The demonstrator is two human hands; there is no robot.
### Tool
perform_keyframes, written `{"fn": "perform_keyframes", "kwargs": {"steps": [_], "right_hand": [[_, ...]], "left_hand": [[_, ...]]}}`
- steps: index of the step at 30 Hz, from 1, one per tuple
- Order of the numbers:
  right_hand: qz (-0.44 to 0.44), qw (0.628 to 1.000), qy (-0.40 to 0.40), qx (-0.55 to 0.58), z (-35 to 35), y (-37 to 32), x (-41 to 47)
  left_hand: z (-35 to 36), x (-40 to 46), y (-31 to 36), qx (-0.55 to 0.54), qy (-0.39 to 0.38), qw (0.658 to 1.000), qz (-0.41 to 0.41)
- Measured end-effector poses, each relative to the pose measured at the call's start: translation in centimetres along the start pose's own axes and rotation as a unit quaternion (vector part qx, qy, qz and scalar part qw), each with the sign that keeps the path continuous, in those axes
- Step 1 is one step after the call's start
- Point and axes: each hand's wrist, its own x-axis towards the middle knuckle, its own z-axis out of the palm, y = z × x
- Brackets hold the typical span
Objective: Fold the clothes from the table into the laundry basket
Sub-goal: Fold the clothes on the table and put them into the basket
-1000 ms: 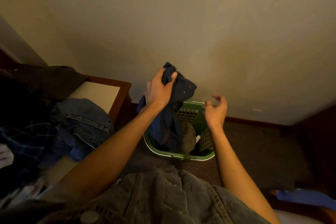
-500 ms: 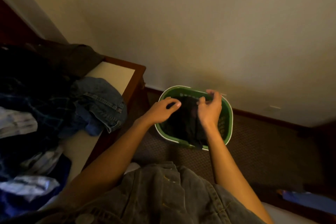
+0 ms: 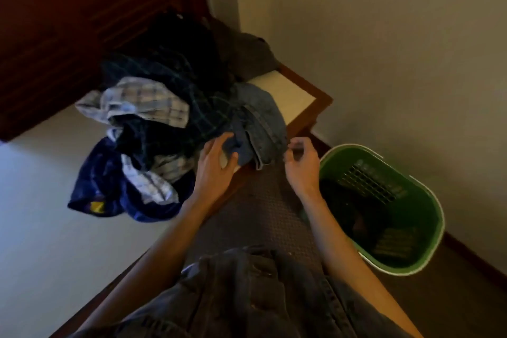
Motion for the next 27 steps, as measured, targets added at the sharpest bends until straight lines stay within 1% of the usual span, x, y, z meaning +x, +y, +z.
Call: {"fn": "perform_keyframes", "kwargs": {"steps": [2,3,4,6,7,9,10,11,13,14,16,18,20,21,22,23,25,27], "right_hand": [[-0.017,0.999,-0.032,0.000,3.1,-1.9,-0.3],[-0.026,0.999,-0.044,-0.003,4.8,-2.9,-0.6],[-0.035,0.998,-0.059,-0.010,6.5,-3.8,-0.9],[-0.055,0.993,-0.098,-0.022,10.1,-5.6,-1.9],[-0.066,0.990,-0.121,-0.028,12.0,-6.3,-2.4],[-0.088,0.980,-0.171,-0.052,15.7,-7.4,-3.5],[-0.096,0.973,-0.197,-0.069,17.5,-7.7,-4.1],[-0.102,0.966,-0.223,-0.084,19.3,-8.0,-4.8],[-0.115,0.953,-0.259,-0.104,22.9,-8.5,-6.7],[-0.130,0.947,-0.271,-0.116,24.6,-8.6,-7.7],[-0.163,0.928,-0.299,-0.151,27.6,-8.8,-9.5],[-0.176,0.919,-0.300,-0.183,29.6,-9.1,-10.2],[-0.163,0.927,-0.261,-0.213,30.4,-9.5,-9.0],[-0.149,0.929,-0.251,-0.228,30.6,-9.8,-8.0],[-0.134,0.924,-0.257,-0.251,30.9,-10.0,-7.0],[-0.129,0.909,-0.273,-0.289,31.2,-10.1,-6.2],[-0.135,0.852,-0.314,-0.396,31.9,-9.8,-5.3],[-0.122,0.796,-0.342,-0.485,32.5,-9.3,-5.4]], "left_hand": [[-3.2,-0.7,-2.9,0.024,0.097,0.995,-0.021],[-4.8,-1.0,-4.4,0.043,0.123,0.991,-0.042],[-6.3,-1.2,-6.3,0.072,0.133,0.986,-0.072],[-8.9,-1.6,-10.5,0.160,0.109,0.970,-0.145],[-9.9,-2.0,-12.8,0.202,0.077,0.962,-0.168],[-11.0,-3.5,-16.7,0.249,-0.012,0.951,-0.183],[-11.2,-4.4,-18.5,0.250,-0.046,0.951,-0.176],[-11.4,-5.4,-20.0,0.235,-0.060,0.957,-0.158],[-12.5,-7.1,-22.2,0.192,-0.044,0.974,-0.110],[-13.3,-7.6,-22.9,0.174,-0.027,0.979,-0.101],[-15.3,-8.4,-24.4,0.151,-0.008,0.981,-0.125],[-17.2,-9.3,-25.7,0.133,0.001,0.981,-0.141],[-18.9,-10.4,-27.3,0.128,0.013,0.981,-0.142],[-19.7,-11.1,-28.3,0.126,0.029,0.980,-0.152],[-20.5,-11.8,-29.1,0.120,0.055,0.976,-0.172],[-21.3,-12.3,-29.7,0.108,0.092,0.970,-0.197],[-23.2,-13.0,-30.4,0.075,0.192,0.943,-0.262],[-25.1,-13.5,-30.6,0.061,0.273,0.905,-0.320]]}}
